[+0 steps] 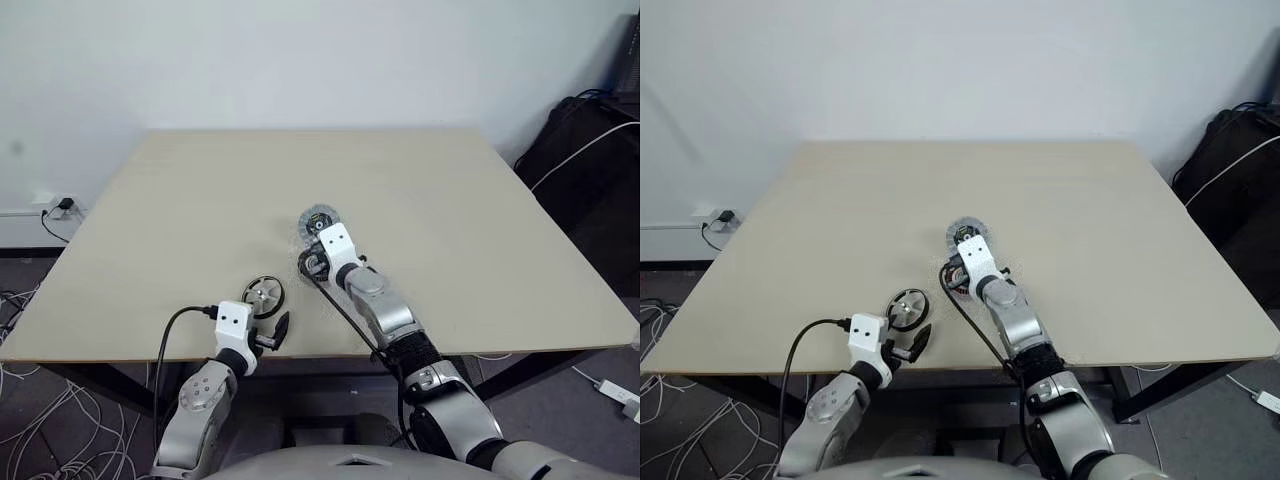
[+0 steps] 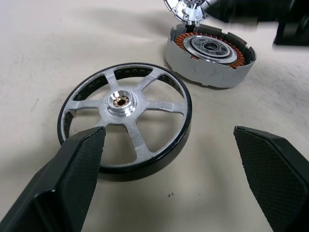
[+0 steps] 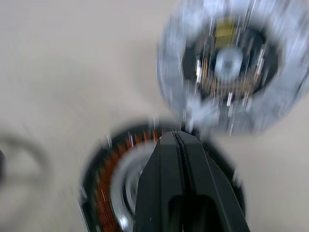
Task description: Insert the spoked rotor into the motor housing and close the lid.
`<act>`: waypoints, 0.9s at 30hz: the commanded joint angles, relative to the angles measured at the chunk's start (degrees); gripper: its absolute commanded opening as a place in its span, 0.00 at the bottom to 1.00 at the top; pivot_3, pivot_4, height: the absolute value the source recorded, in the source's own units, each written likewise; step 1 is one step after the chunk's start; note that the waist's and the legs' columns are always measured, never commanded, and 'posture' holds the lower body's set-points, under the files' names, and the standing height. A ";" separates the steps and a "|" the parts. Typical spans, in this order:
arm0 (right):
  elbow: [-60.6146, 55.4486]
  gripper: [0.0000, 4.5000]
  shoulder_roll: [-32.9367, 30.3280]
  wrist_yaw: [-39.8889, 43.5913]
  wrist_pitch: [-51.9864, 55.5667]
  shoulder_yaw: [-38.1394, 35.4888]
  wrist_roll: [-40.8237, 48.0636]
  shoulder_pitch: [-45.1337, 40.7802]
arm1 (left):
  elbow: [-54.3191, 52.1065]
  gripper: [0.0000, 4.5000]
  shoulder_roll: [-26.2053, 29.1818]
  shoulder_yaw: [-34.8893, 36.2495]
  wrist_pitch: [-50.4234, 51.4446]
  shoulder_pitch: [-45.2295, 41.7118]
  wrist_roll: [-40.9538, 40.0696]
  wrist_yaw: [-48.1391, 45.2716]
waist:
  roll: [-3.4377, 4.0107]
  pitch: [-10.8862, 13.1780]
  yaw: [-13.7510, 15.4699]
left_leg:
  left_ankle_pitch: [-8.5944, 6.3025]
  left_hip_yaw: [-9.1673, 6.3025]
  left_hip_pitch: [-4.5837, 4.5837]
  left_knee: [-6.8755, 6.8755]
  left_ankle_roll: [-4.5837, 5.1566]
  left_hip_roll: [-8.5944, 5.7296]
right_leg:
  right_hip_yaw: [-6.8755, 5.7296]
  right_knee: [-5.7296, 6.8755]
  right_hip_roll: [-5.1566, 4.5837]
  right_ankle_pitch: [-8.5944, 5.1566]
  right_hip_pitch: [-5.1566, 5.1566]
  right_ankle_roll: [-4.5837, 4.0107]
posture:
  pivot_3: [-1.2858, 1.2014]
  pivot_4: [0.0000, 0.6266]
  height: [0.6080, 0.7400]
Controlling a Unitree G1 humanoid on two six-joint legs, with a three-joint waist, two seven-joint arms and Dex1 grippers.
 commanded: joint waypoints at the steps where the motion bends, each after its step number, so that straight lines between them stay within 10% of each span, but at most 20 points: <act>1: 1.98 0.01 -0.73 -0.35 0.25 0.10 -1.06 -0.73 | -2.81 1.00 -0.22 0.33 -0.74 -0.47 -0.39 0.16 | 0.04 -0.02 -0.05 | 0.00 0.00 0.00 0.00 0.00 0.00 | 0.00 0.00 0.00 0.00 -0.01 0.00 | 0.52 0.00 1.00; 27: -0.23 0.01 -1.62 0.10 3.45 1.29 -2.74 1.09 | -2.53 1.00 -0.23 0.24 -0.73 -0.38 -0.47 -0.05 | 0.14 -0.09 -0.06 | 0.01 -0.04 0.01 -0.05 -0.01 -0.01 | -0.02 0.02 0.00 -0.01 -0.02 -0.01 | 0.52 0.00 1.00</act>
